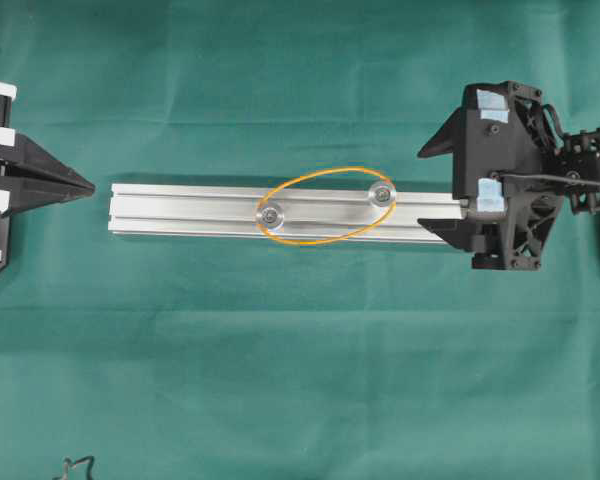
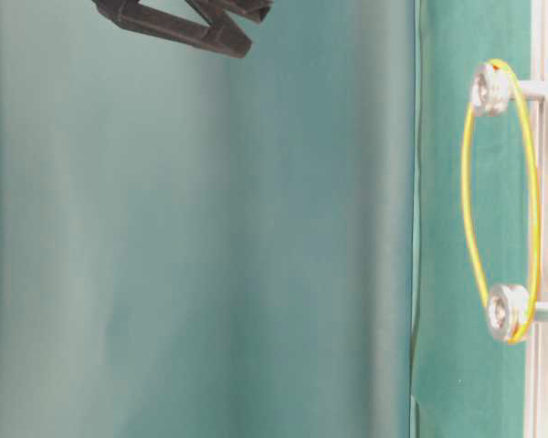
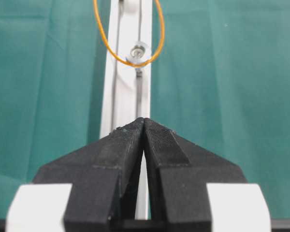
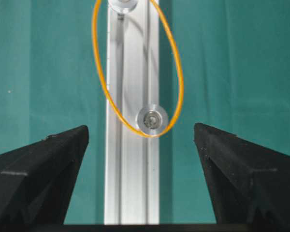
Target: Hook the rubber onto the shaft.
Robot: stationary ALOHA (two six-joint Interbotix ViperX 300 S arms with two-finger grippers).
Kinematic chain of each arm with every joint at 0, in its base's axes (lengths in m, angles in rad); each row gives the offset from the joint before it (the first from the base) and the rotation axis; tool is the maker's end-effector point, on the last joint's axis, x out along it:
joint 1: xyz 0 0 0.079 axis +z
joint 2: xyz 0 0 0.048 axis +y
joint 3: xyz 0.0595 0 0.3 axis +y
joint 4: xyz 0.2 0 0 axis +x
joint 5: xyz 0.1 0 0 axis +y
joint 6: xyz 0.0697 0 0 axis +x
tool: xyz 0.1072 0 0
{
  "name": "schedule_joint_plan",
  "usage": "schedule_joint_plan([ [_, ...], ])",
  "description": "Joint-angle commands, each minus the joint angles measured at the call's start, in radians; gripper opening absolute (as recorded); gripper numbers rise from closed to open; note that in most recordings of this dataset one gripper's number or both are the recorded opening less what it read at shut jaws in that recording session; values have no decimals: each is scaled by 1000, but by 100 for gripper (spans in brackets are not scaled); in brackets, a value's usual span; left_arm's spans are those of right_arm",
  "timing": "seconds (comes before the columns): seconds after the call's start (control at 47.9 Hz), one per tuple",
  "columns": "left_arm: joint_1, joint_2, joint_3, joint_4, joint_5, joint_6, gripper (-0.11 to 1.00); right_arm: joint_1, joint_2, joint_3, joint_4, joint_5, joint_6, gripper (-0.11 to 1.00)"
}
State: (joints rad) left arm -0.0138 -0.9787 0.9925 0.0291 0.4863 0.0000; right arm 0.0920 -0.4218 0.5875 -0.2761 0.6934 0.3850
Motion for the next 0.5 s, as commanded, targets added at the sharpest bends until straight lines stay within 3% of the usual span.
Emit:
schedule_joint_plan([
  [0.0, -2, 6, -31, 2, -5, 2, 0, 0, -15, -9, -11, -8, 2, 90],
  [0.481, -2, 5, -31, 3, -5, 2, 0, -6, -15, -5, -21, -8, 2, 90],
])
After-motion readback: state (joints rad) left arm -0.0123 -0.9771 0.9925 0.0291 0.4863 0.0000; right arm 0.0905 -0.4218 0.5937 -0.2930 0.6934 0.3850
